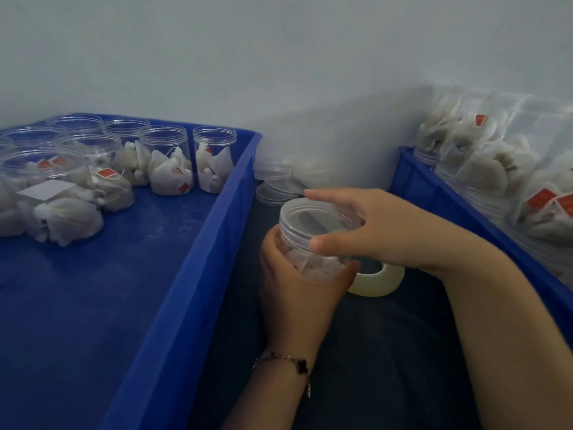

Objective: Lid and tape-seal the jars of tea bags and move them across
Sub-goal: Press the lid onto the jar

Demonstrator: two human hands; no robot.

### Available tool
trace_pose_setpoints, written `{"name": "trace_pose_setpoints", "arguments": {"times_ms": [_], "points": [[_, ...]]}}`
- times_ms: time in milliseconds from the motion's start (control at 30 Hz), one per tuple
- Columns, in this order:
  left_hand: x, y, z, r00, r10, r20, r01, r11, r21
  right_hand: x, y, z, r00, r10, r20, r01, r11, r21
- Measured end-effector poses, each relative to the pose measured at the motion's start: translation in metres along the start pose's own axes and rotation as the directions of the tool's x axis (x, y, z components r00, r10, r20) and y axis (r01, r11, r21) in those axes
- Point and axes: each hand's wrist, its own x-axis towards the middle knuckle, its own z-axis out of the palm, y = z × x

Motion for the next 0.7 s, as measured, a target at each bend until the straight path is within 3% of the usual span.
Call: {"name": "trace_pose_setpoints", "arguments": {"times_ms": [233, 433, 700], "points": [[-0.0015, 0.0014, -0.0005, 1.0, 0.012, 0.0, -0.012, 1.0, 0.011, -0.0041, -0.001, -0.0076, 0.931, -0.04, -0.362, 0.08, 0.992, 0.095], [-0.0013, 0.0015, -0.0009, 1.0, 0.012, 0.004, -0.012, 1.0, -0.007, -0.0031, -0.0039, -0.0025, 0.99, 0.015, -0.138, -0.018, 1.0, -0.021], [-0.0019, 0.0023, -0.0012, 1.0, 0.014, -0.001, -0.014, 1.0, -0.006, -0.003, -0.0056, -0.0021, 0.991, 0.042, -0.127, -0.048, 0.998, -0.048]]}}
